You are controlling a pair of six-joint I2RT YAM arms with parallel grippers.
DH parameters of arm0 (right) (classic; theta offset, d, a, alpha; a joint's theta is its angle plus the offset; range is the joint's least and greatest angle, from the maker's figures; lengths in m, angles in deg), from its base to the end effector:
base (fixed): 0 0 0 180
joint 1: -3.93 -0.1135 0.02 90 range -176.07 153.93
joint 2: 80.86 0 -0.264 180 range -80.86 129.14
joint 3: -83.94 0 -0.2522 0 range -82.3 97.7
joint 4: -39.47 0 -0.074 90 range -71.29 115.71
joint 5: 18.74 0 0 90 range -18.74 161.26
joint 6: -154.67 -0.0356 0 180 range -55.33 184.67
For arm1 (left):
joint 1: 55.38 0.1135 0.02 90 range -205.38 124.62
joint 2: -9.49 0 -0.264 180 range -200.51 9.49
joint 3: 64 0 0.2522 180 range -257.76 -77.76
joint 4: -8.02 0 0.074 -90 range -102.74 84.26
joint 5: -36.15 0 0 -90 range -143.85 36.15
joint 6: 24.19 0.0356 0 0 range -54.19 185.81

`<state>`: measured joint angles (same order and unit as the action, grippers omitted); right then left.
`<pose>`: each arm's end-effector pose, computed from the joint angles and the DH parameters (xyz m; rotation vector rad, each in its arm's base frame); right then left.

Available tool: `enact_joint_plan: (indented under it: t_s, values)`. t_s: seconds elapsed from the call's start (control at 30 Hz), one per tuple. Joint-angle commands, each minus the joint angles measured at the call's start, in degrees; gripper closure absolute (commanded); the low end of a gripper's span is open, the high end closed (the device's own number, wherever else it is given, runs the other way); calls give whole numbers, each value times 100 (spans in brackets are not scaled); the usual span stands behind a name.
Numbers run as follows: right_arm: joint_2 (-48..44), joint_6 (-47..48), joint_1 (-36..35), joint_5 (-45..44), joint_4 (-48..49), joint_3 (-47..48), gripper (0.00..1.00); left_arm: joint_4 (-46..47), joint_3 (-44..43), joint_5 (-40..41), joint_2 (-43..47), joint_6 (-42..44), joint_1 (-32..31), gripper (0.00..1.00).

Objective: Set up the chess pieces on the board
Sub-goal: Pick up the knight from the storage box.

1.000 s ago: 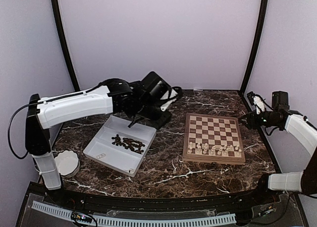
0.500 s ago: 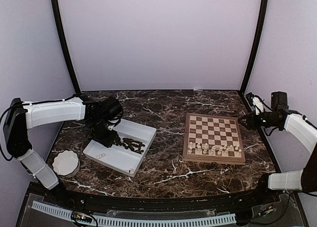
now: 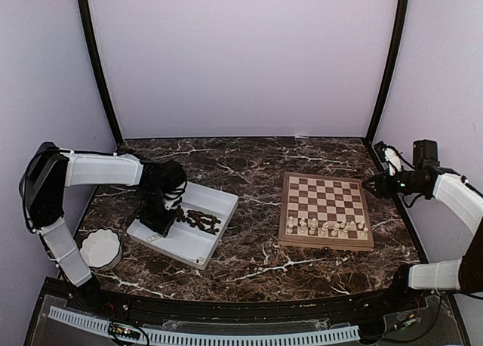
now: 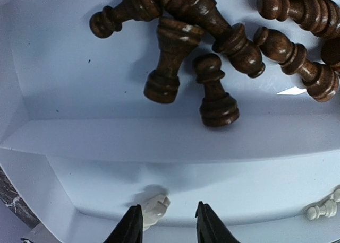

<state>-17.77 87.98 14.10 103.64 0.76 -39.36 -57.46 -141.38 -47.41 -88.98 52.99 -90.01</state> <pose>0.2244 -0.0209 0.2471 -0.5184 2.1741 0.3529 0.2497 -0.1676 0.1747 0.5699 2.9854 0.1199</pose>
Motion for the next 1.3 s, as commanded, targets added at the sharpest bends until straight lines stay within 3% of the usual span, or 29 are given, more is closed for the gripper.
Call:
enact_joint_plan:
  t_s: [0.0, 0.4, 0.6, 0.9, 1.27]
  values:
    - [-47, 24, 20, 76, 16, 55, 40, 1, 77, -124, -116, 162, 36, 63]
    - [-7, 29, 20, 75, 34, 47, 41, -202, 218, 106, -370, 58, 69, 68]
    - [10, 24, 15, 88, 34, 40, 41, -468, 180, 221, -446, -123, 84, 77]
    - [-14, 16, 20, 86, 43, 39, 41, -927, -45, 551, -599, -341, 79, 77]
    - [-49, 1, 20, 102, 56, 35, 41, -1367, -360, 732, -686, -477, 46, 95]
